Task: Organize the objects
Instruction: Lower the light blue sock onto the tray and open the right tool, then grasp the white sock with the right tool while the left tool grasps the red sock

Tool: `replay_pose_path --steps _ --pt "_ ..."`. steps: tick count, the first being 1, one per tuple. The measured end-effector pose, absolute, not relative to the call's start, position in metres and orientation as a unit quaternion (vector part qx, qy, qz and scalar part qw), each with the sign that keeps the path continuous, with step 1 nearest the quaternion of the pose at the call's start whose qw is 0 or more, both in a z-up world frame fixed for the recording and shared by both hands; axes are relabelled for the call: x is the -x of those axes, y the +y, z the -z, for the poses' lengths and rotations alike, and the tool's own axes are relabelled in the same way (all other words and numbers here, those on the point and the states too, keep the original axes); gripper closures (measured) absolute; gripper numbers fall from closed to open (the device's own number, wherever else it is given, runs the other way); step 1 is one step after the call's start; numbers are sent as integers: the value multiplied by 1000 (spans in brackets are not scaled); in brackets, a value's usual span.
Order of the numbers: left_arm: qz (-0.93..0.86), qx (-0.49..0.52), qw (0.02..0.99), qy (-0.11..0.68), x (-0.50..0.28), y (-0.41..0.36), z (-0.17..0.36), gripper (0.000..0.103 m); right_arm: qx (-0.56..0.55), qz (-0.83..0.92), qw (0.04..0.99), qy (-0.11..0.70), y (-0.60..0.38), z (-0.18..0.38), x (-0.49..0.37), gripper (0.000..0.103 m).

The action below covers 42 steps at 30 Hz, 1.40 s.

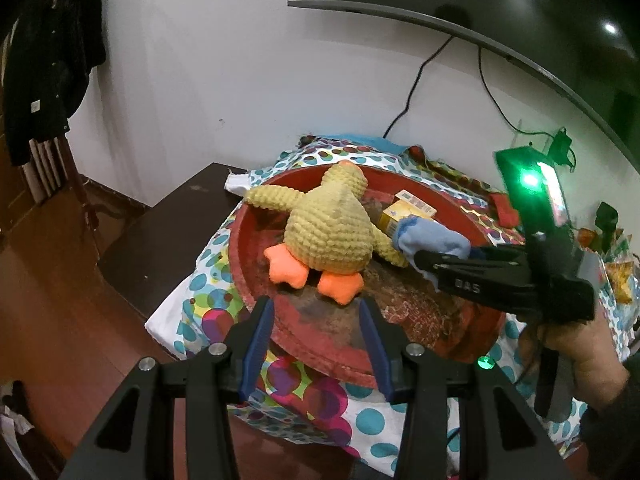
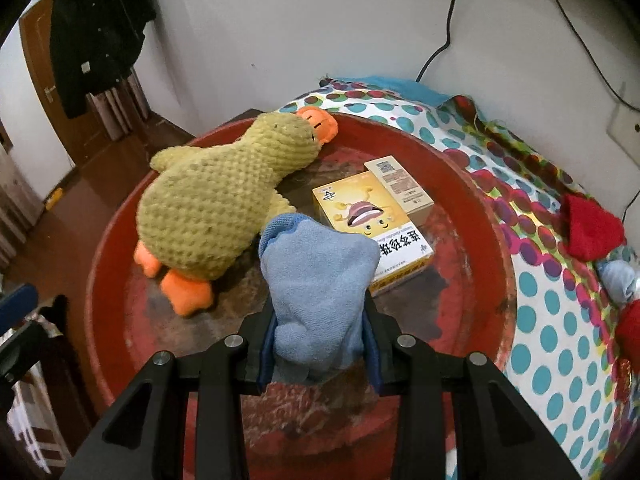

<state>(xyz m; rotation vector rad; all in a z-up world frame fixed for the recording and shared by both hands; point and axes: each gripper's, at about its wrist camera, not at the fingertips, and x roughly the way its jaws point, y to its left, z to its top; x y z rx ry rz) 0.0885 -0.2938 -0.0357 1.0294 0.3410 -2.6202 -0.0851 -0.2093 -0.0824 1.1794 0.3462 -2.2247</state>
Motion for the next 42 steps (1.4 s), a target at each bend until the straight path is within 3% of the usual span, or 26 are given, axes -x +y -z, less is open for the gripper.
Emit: replay_pose_path --steps 3,7,8,18,29,42 --pt "912 -362 150 118 -87 -292 38 58 -444 834 294 147 -215 89 86 63" --pt "911 -365 149 118 -87 -291 39 58 -425 839 298 164 -212 88 77 38" --pt "911 -366 149 118 -86 -291 40 58 -418 842 297 165 -209 85 74 36" --pt "912 -372 142 99 -83 -276 43 58 -385 867 289 125 -132 43 60 36" --pt "915 -381 104 77 -77 -245 48 58 -395 912 94 57 80 46 95 36" --pt "918 -395 47 2 -46 -175 40 56 -400 916 -1 19 202 71 140 36"
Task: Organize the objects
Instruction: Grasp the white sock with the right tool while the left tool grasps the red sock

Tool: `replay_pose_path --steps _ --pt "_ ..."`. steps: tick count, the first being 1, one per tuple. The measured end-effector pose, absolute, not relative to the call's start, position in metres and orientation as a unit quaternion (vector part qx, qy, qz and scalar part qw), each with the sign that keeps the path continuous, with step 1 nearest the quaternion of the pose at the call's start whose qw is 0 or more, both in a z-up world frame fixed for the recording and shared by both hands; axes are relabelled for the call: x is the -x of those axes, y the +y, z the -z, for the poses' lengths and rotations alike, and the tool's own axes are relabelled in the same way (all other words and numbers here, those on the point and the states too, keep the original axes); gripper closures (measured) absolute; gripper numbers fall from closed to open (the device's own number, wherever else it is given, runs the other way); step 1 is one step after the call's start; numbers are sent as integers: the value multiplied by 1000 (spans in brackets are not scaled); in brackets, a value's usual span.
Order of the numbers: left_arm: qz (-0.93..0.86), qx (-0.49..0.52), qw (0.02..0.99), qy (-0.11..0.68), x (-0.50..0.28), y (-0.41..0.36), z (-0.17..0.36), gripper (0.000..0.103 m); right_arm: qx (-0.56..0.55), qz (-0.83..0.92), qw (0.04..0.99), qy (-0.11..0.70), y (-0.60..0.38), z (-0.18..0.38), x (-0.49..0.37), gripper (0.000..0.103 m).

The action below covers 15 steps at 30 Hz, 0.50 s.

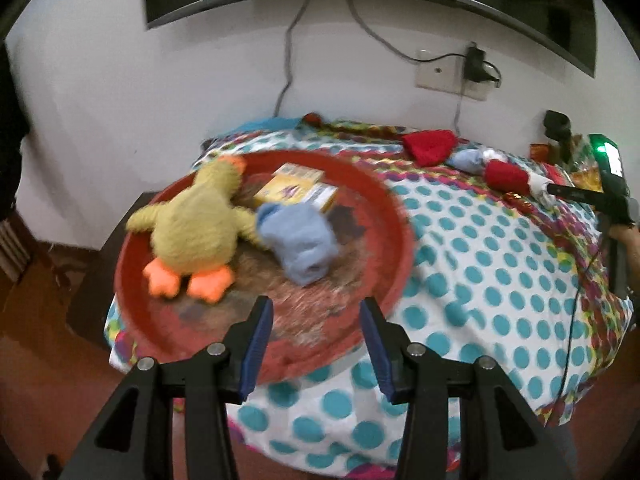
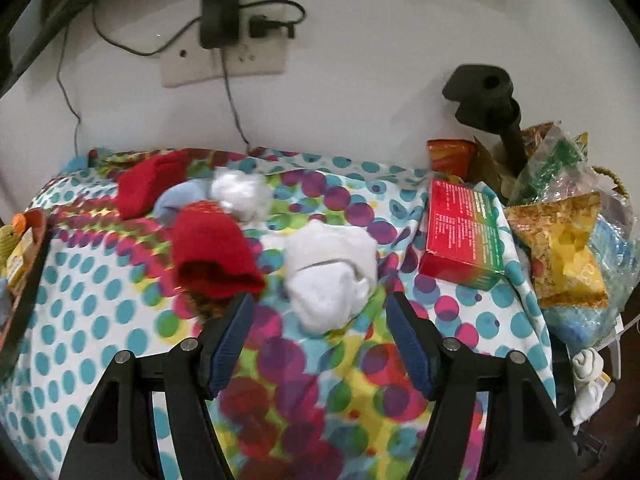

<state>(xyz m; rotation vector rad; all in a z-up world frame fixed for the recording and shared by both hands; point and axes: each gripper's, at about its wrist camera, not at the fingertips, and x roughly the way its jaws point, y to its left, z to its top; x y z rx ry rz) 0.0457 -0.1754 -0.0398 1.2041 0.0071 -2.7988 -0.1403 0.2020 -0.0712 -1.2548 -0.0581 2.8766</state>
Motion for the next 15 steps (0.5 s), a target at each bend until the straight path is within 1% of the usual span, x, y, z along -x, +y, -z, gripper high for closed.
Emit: replay_pose_path --steps 6,8,9,11,13,15 --pt "916 -401 0 -2 6 -134 22 55 410 -912 -7 -27 208 87 170 36" --pt "916 -401 -15 -18 28 -113 18 55 413 -910 -10 -31 208 92 178 38" --pt "915 -402 -22 -28 39 -102 18 54 416 -909 -14 -30 208 95 181 42" --pt "912 -407 -43 -38 64 -75 19 54 420 -907 -22 -34 207 101 186 46" --pt "908 -412 -58 -41 87 -51 24 54 420 -906 -29 -39 207 103 185 58" --pt "903 -421 -79 -40 113 -24 31 54 409 -911 -36 -38 208 99 181 65"
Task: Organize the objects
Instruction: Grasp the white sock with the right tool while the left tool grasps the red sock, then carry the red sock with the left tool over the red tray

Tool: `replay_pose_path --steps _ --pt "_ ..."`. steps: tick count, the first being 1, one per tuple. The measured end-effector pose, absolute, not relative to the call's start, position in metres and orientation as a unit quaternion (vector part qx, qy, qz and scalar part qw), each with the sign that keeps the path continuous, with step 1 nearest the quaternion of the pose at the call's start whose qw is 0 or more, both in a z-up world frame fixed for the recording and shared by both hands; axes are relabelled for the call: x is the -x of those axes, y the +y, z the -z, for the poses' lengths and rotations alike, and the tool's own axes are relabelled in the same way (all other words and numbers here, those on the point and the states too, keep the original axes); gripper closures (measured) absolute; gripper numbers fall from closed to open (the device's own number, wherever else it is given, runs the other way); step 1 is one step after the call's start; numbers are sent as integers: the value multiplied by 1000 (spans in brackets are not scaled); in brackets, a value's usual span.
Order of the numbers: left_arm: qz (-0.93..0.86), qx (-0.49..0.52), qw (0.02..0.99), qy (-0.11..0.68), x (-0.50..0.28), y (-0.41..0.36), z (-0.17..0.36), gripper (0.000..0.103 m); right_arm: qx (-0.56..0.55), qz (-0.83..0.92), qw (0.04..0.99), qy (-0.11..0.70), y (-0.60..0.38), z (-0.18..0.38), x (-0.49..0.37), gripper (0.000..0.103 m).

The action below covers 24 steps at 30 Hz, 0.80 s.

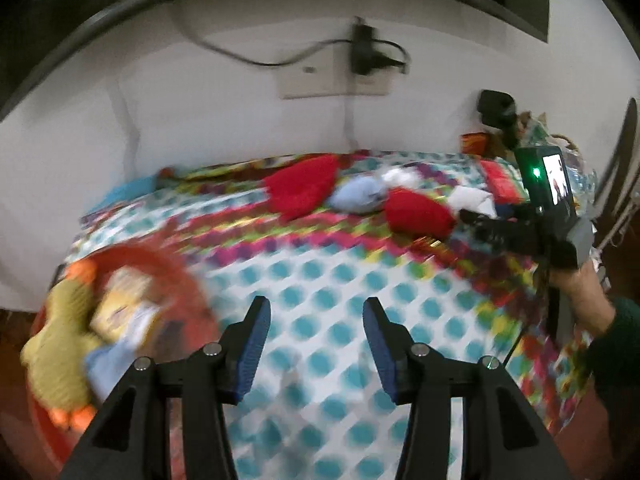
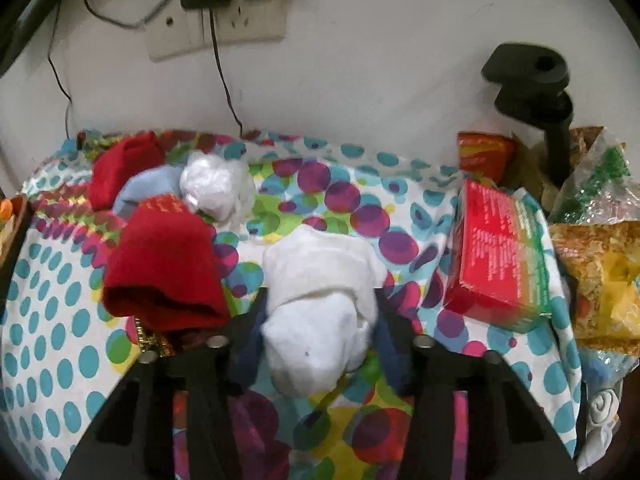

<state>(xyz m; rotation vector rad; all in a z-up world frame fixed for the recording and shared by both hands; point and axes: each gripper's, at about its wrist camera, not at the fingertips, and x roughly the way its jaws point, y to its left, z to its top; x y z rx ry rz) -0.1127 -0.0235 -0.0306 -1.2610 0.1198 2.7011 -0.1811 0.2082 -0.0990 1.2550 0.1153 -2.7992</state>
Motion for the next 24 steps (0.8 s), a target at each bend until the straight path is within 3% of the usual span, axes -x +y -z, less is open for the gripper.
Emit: replay_pose_path --steps 14,24 --pt "-860 488 125 -77 235 74 68 54 -406 909 98 11 227 97 120 67" --pt "-875 477 80 -13 266 102 100 49 -412 906 93 23 221 100 122 66"
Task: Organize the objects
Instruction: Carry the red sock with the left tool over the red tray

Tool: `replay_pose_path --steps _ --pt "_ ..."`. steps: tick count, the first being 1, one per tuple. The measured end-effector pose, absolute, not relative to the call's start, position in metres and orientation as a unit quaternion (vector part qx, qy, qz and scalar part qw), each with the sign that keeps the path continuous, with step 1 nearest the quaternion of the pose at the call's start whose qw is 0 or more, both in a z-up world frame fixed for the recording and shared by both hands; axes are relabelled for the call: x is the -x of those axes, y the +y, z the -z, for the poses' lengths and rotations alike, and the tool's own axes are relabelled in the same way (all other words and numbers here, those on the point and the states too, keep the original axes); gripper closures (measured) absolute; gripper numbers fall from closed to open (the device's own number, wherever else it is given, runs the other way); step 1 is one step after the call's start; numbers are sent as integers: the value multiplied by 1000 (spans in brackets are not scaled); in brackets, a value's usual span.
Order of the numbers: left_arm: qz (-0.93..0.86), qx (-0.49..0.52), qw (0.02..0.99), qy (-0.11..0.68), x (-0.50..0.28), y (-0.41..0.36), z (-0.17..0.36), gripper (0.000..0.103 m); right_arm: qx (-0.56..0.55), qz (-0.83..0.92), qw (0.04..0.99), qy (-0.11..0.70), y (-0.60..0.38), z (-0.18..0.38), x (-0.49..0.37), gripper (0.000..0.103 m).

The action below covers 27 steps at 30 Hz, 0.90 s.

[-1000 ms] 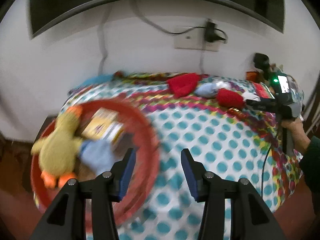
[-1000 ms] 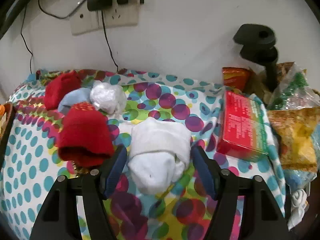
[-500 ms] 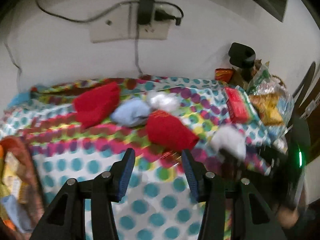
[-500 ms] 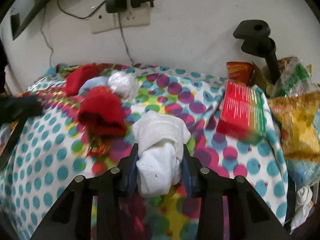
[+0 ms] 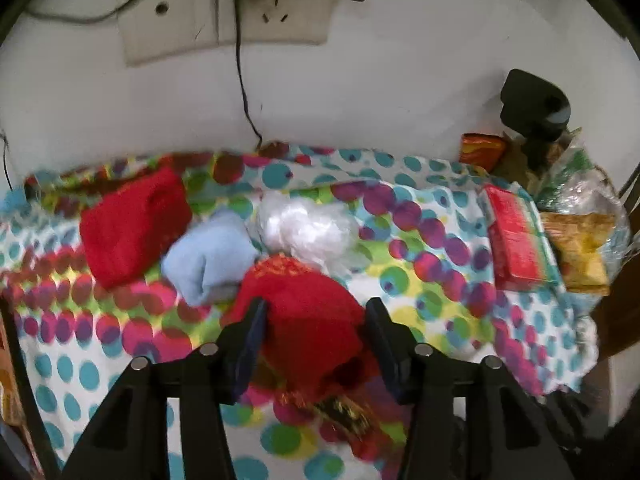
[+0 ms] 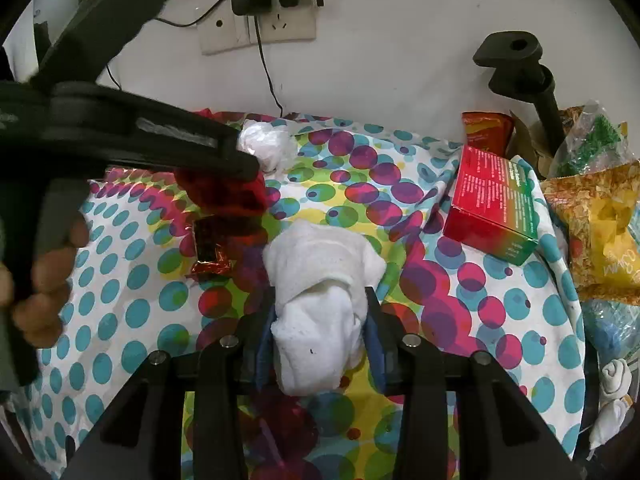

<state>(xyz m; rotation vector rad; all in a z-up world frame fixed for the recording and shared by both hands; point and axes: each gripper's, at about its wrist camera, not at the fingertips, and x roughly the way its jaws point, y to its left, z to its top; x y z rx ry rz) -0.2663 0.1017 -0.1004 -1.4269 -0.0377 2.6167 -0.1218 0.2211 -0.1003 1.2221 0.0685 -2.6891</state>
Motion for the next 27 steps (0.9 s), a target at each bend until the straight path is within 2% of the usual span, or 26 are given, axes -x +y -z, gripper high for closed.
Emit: replay_pose_path --steps 3,8,11,15,18,27 --pt "-881 466 74 7 268 104 106 49 -414 905 95 17 221 102 123 66" --pt "-880 464 93 -37 268 83 108 49 -416 905 94 15 219 105 123 64" --pt "-881 462 98 -16 261 84 109 49 -417 904 95 10 223 104 123 63" --pt "-889 447 102 23 245 90 110 62 -420 903 93 7 222 106 125 61" --pt "-889 444 110 26 237 86 107 67 -422 902 89 13 221 106 126 61" --pt "-895 432 110 26 216 71 92 71 -424 902 80 26 221 108 127 61"
